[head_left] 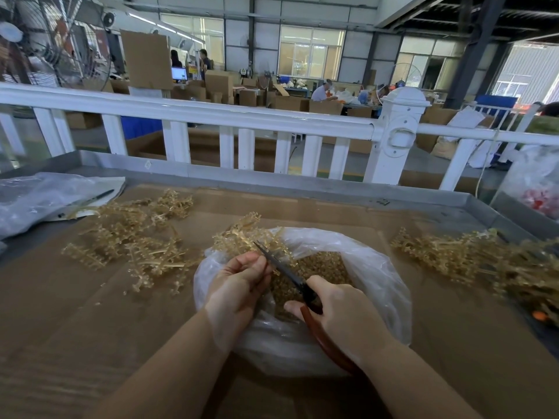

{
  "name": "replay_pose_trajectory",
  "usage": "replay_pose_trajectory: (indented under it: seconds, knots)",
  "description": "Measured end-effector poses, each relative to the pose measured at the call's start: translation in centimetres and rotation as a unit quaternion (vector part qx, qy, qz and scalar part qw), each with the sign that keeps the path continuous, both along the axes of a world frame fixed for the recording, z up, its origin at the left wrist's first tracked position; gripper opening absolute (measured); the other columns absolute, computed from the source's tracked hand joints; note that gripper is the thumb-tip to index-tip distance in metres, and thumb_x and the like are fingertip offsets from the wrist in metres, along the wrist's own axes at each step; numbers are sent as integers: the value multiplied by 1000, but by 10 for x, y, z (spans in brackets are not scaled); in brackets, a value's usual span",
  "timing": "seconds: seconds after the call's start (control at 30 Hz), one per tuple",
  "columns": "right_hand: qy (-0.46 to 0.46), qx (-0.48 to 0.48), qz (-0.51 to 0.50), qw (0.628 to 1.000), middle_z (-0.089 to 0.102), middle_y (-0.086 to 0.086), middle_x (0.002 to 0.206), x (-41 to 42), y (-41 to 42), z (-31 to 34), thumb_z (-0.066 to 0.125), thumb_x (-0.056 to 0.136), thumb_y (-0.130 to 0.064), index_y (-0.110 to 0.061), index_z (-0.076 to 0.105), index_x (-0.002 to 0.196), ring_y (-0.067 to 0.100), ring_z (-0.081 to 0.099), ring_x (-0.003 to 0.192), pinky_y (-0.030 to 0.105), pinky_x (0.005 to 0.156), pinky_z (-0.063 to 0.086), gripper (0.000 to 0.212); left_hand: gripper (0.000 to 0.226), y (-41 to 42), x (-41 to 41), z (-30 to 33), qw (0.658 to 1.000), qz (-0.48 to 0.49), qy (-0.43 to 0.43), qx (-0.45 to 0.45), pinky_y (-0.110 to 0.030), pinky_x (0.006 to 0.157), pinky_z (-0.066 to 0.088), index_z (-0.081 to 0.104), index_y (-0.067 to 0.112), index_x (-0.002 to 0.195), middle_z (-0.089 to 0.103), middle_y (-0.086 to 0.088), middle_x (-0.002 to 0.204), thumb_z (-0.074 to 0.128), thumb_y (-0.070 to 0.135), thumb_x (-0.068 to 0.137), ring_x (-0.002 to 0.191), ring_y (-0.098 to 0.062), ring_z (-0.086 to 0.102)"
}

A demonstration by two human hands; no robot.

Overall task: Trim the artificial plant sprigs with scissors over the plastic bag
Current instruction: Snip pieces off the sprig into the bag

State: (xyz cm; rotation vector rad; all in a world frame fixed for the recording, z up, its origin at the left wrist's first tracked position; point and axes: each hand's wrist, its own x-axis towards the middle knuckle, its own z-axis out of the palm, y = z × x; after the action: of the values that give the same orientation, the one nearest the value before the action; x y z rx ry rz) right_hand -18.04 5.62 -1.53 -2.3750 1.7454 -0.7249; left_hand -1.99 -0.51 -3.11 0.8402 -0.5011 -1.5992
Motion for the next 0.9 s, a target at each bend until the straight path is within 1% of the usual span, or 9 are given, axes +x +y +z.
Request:
replay_pose_trajectory:
  seconds: [0.03, 0.13, 0.23, 0.33, 0.43, 0.53, 0.67, 0.83, 0.9]
  knots:
    - [2, 0, 1, 1000, 51, -11, 64, 0, 0, 0, 47, 88, -62, -27, 48, 85, 9, 55, 65, 15, 56, 34, 34, 21, 0, 0, 0, 1000, -1, 0, -1, -16, 52, 54, 57, 12, 77, 65, 1, 58, 55, -6, 87, 54, -7, 65]
    - [0, -2, 0, 1000, 46, -11, 60, 0, 0, 0, 49, 87, -61, -27, 47, 83, 6, 49, 60, 15, 52, 32, 34, 21, -1, 1, -1, 1000, -2, -2, -7, -16, 52, 54, 57, 12, 77, 65, 0, 58, 55, -7, 87, 54, -8, 65]
    - [-3, -2, -2, 1000, 49, -10, 62, 1, 0, 0, 48, 87, -62, -27, 47, 83, 6, 50, 62, 15, 53, 32, 36, 22, 0, 2, -2, 1000, -8, -10, -16, -17, 52, 54, 57, 12, 77, 65, 0, 59, 55, -7, 87, 56, -9, 66]
    - [-8, -4, -5, 1000, 54, -10, 73, 3, -1, -1, 46, 86, -64, -31, 44, 86, 6, 52, 69, 14, 58, 32, 33, 21, 2, 0, -4, 998, -31, -35, -43, -18, 52, 53, 57, 9, 77, 67, -2, 62, 54, -11, 83, 56, -9, 66]
    - [-8, 3, -2, 1000, 54, -10, 73, 3, -3, -3, 45, 86, -65, -31, 44, 87, 8, 53, 72, 20, 64, 34, 34, 22, 2, 1, -6, 998, -40, -35, -44, -17, 51, 53, 58, 8, 79, 68, -3, 63, 53, -13, 84, 56, -9, 67]
    - [-17, 9, 1, 1000, 52, -10, 68, 3, -5, -4, 48, 85, -64, -30, 44, 83, 9, 53, 69, 22, 62, 34, 34, 22, 0, 3, -7, 998, -43, -30, -38, -18, 50, 52, 58, 8, 79, 69, -3, 63, 53, -12, 84, 56, -10, 67]
    - [-22, 9, 1, 1000, 48, -13, 61, 3, -6, -5, 52, 86, -61, -32, 42, 80, 8, 51, 63, 17, 56, 33, 31, 23, 0, 3, -8, 998, -44, -29, -40, -18, 51, 53, 58, 9, 77, 67, -4, 63, 53, -12, 84, 56, -10, 67]
    - [-22, 3, 2, 1000, 56, -11, 67, 2, -7, -6, 51, 87, -61, -31, 45, 82, 8, 56, 64, 18, 57, 37, 30, 23, 1, 3, -6, 998, -43, -31, -43, -18, 52, 53, 58, 9, 76, 67, -4, 65, 53, -12, 85, 57, -11, 66]
    - [-18, 2, 0, 1000, 57, -11, 68, 2, -7, -7, 50, 86, -62, -32, 46, 83, 8, 56, 64, 18, 58, 38, 30, 24, 2, 3, -6, 998, -42, -32, -45, -19, 52, 54, 58, 9, 74, 66, -5, 65, 53, -13, 84, 57, -11, 66]
